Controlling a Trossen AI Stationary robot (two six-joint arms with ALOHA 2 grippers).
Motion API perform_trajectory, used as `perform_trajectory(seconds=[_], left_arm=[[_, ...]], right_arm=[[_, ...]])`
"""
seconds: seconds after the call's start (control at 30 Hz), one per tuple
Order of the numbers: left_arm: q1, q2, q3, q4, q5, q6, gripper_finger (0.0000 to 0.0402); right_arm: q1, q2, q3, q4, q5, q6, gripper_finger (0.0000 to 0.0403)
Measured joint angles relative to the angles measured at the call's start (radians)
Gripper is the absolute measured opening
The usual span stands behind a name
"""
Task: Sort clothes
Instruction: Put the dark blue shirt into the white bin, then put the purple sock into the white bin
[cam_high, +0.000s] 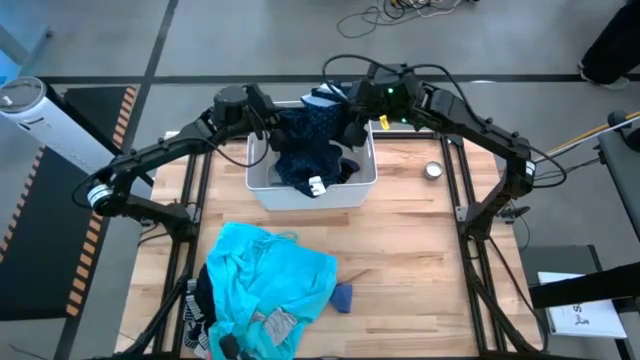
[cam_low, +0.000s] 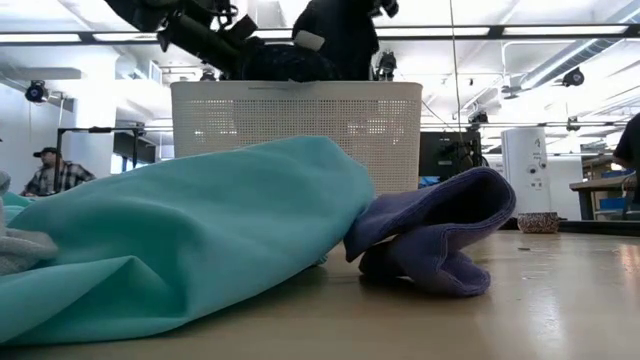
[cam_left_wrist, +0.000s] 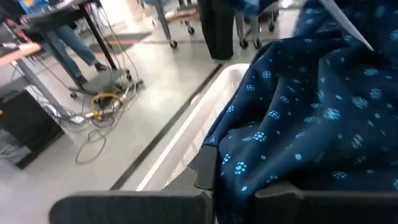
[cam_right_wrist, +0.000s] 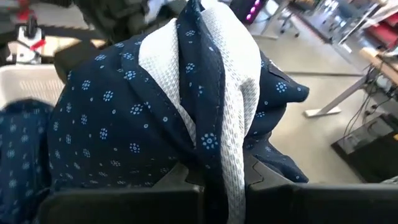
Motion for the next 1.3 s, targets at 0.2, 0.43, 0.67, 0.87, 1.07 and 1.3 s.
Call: perform_trajectory(seconds=[0.2, 0.43, 0.67, 0.87, 1.07, 1.3], left_arm=[[0.0, -0.049, 0.0, -0.108, 0.0, 0.004, 0.0028], [0.0, -0.13, 0.001, -0.148, -0.001, 0.002, 0.0118], [0.0, -0.205, 0.002, -0.195, -0.004, -0.016, 0.0218], [-0.002, -0.256, 0.002, -0.231, -0.001, -0.022, 0.0205], [-0.008, -0.287, 0.002, -0.237, 0.072, -0.041, 0.0115], [-0.032, -0.308, -0.033, -0.256, 0.116, -0.043, 0.0007]], right_arm=[[-0.025, 0.0, -0.077, 0.024, -0.041, 0.013, 0.0002], [-0.059, 0.0, -0.144, 0.054, -0.126, 0.024, 0.0003], [-0.065, 0.0, -0.158, 0.067, -0.152, 0.084, 0.0057], [-0.06, 0.011, -0.158, 0.078, -0.229, 0.122, 0.0162], [-0.054, 0.083, -0.158, 0.075, -0.289, 0.125, 0.0234], [-0.056, 0.247, -0.159, 0.102, -0.301, 0.077, 0.0125]])
